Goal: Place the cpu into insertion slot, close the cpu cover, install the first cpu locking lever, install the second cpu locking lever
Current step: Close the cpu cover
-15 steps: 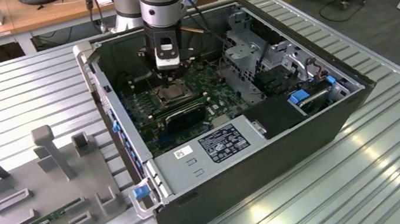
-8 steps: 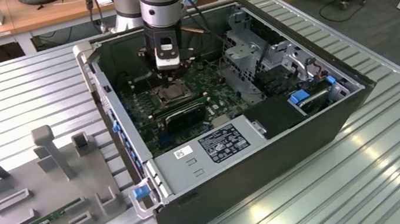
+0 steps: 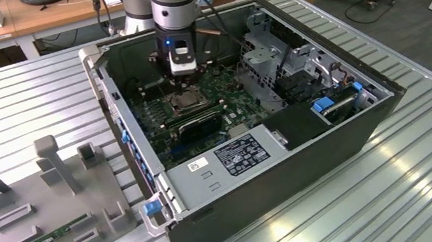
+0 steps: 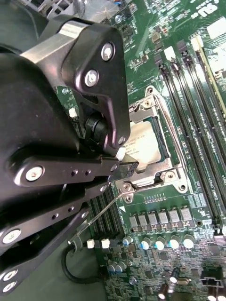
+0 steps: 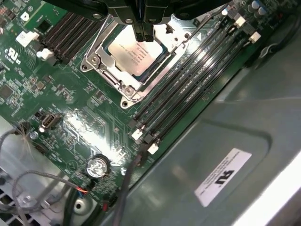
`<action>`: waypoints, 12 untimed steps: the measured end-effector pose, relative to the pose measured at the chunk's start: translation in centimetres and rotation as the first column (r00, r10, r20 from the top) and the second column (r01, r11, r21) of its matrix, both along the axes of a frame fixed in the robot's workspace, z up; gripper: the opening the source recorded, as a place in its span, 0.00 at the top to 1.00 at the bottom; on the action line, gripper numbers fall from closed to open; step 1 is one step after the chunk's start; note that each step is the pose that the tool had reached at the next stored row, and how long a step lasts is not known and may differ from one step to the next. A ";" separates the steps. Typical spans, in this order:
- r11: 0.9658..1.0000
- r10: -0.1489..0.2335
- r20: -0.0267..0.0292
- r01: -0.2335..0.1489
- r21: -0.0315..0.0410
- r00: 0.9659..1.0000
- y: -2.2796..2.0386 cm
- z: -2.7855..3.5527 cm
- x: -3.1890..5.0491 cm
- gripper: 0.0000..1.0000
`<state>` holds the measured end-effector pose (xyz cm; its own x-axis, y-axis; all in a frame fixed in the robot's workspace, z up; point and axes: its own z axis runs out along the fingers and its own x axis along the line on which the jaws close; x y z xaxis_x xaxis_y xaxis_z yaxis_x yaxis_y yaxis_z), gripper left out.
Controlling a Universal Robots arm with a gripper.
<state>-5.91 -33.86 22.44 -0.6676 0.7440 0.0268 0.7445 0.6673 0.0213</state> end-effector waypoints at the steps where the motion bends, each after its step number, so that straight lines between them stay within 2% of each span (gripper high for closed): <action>1: 1.000 0.015 0.000 -0.015 0.000 1.000 0.00 0.00 0.00 0.89; 4: 0.998 0.068 0.000 -0.068 0.000 0.998 0.00 -0.02 0.00 0.89; 6: 0.994 0.105 0.000 -0.105 0.000 0.994 0.00 -0.04 0.00 0.89; 9: 0.987 0.159 0.000 -0.159 0.000 0.987 0.00 -0.07 0.00 0.89; 12: 0.977 0.212 0.000 -0.212 0.000 0.977 0.00 -0.10 0.00 0.89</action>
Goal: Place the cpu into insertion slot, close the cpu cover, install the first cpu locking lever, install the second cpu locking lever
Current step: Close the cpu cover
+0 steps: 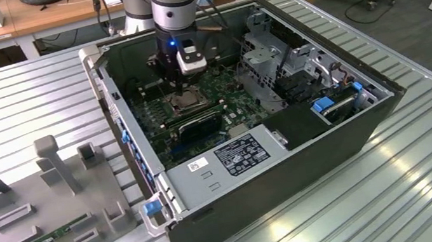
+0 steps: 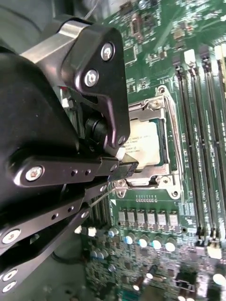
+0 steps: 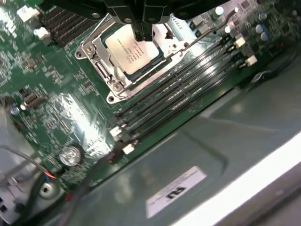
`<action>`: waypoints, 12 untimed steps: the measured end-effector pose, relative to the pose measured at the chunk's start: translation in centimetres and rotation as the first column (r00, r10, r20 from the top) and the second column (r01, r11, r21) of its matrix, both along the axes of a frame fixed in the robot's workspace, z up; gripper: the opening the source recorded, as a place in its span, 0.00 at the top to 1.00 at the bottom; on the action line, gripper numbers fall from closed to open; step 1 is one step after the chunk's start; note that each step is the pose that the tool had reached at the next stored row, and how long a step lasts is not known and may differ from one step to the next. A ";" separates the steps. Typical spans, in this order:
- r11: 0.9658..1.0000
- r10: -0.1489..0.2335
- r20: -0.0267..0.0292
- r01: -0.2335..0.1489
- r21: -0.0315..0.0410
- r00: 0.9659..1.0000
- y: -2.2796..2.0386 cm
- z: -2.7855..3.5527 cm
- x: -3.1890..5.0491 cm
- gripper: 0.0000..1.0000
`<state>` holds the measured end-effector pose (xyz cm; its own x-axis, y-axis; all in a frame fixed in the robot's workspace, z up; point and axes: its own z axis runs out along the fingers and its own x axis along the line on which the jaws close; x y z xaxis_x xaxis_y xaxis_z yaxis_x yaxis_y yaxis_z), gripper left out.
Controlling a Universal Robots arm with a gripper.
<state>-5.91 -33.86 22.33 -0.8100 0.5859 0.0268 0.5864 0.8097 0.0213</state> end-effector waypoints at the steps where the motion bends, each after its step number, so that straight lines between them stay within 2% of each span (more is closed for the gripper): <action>1: 1.000 0.018 0.000 -0.018 0.000 1.000 0.00 -0.01 0.00 0.89; 3: 0.999 0.054 0.000 -0.054 0.000 0.999 0.00 -0.03 0.00 0.89; 6: 0.994 0.109 0.000 -0.109 0.000 0.994 0.00 -0.07 0.00 0.89; 9: 0.987 0.163 0.000 -0.163 0.000 0.987 0.00 -0.11 0.00 0.89; 12: 0.976 0.217 0.000 -0.217 0.000 0.976 0.00 -0.15 0.00 0.89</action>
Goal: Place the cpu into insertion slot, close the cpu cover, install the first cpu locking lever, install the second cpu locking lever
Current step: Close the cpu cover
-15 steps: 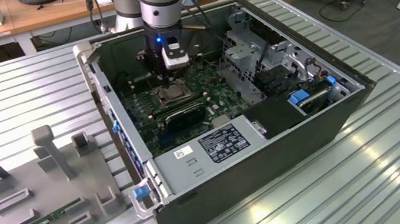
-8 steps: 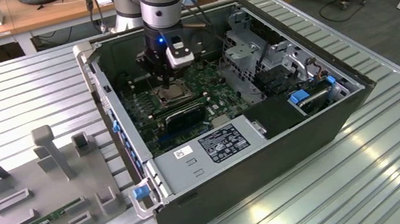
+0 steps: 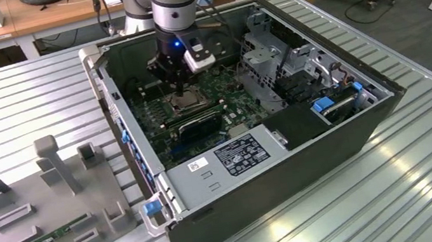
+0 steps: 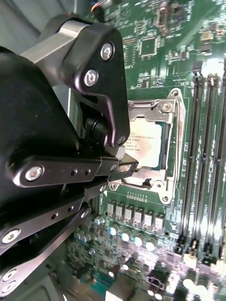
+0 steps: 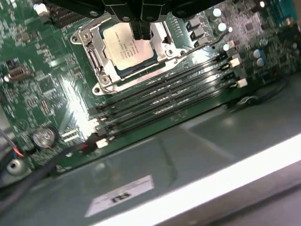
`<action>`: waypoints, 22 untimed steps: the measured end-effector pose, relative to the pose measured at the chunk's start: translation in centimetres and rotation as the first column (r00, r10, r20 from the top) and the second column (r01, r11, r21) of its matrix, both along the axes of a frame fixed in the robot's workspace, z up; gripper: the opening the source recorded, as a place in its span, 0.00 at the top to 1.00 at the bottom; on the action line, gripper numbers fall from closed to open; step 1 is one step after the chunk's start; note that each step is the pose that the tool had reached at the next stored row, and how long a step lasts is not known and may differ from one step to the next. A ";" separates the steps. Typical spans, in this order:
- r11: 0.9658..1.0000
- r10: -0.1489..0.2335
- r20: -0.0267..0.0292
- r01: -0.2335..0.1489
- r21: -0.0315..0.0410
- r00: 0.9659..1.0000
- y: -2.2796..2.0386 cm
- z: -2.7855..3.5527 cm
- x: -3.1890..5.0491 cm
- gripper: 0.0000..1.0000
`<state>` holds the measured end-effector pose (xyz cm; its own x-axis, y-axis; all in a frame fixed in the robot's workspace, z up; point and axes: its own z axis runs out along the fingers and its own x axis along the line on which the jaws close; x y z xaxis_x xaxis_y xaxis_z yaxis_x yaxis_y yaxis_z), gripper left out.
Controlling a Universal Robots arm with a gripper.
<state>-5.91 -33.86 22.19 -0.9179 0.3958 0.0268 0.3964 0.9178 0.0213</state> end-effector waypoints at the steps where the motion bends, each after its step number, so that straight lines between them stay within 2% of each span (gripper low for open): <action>1: 1.000 0.018 0.000 -0.018 0.000 1.000 0.00 -0.01 0.00 0.89; 4: 0.997 0.072 0.000 -0.072 0.000 0.997 0.00 -0.05 0.00 0.89; 6: 0.994 0.109 0.000 -0.109 0.000 0.994 0.00 -0.08 0.00 0.89; 8: 0.990 0.144 0.000 -0.144 0.000 0.990 0.00 -0.11 0.00 0.89; 11: 0.980 0.198 0.000 -0.198 0.000 0.980 0.00 -0.15 0.00 0.89; 14: 0.968 0.252 0.000 -0.252 0.000 0.968 0.00 -0.19 0.00 0.89; 17: 0.953 0.304 0.000 -0.304 0.000 0.953 0.00 -0.22 0.00 0.89; 19: 0.941 0.338 0.000 -0.338 0.000 0.941 0.00 -0.24 0.00 0.89; 22: 0.921 0.389 0.000 -0.389 0.000 0.921 0.00 -0.28 0.00 0.89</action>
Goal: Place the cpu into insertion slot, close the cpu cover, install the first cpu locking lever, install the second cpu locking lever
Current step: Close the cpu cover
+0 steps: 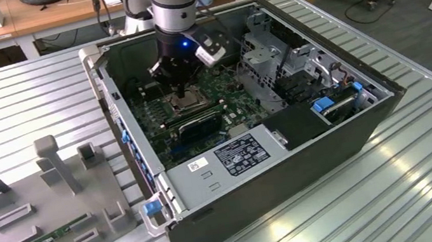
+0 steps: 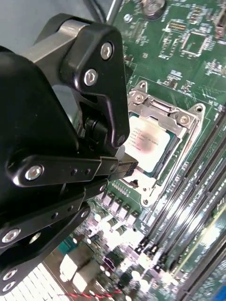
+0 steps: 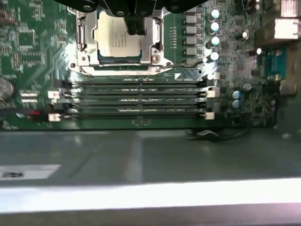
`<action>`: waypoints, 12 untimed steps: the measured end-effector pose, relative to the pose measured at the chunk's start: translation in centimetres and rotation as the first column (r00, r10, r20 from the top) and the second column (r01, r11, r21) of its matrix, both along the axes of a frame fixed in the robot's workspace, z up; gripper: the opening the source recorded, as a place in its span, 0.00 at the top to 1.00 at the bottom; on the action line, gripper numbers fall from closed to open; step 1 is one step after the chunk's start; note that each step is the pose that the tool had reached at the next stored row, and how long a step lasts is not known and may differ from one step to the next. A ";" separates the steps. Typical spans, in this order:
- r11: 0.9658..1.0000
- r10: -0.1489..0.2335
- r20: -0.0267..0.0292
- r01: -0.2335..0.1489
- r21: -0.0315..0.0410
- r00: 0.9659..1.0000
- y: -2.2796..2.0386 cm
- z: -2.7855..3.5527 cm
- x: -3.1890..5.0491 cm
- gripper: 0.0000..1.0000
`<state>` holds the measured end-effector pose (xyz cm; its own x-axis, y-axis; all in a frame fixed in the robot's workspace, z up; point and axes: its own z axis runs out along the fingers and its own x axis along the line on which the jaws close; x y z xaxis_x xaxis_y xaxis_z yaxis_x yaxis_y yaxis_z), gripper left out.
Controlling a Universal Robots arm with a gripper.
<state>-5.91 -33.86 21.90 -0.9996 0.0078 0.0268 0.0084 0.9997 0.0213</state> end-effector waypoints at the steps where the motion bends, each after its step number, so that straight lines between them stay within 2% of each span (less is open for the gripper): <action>1: 1.000 0.018 0.000 -0.018 0.000 1.000 0.00 -0.01 0.00 0.89; 4: 0.998 0.068 0.000 -0.068 0.000 0.998 0.00 -0.04 0.00 0.89; 12: 0.997 0.075 0.000 -0.075 -0.002 0.997 0.00 -0.06 -0.07 0.89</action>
<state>-5.99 -33.86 21.85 -0.9974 -0.0669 0.0269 -0.0664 0.9976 0.0190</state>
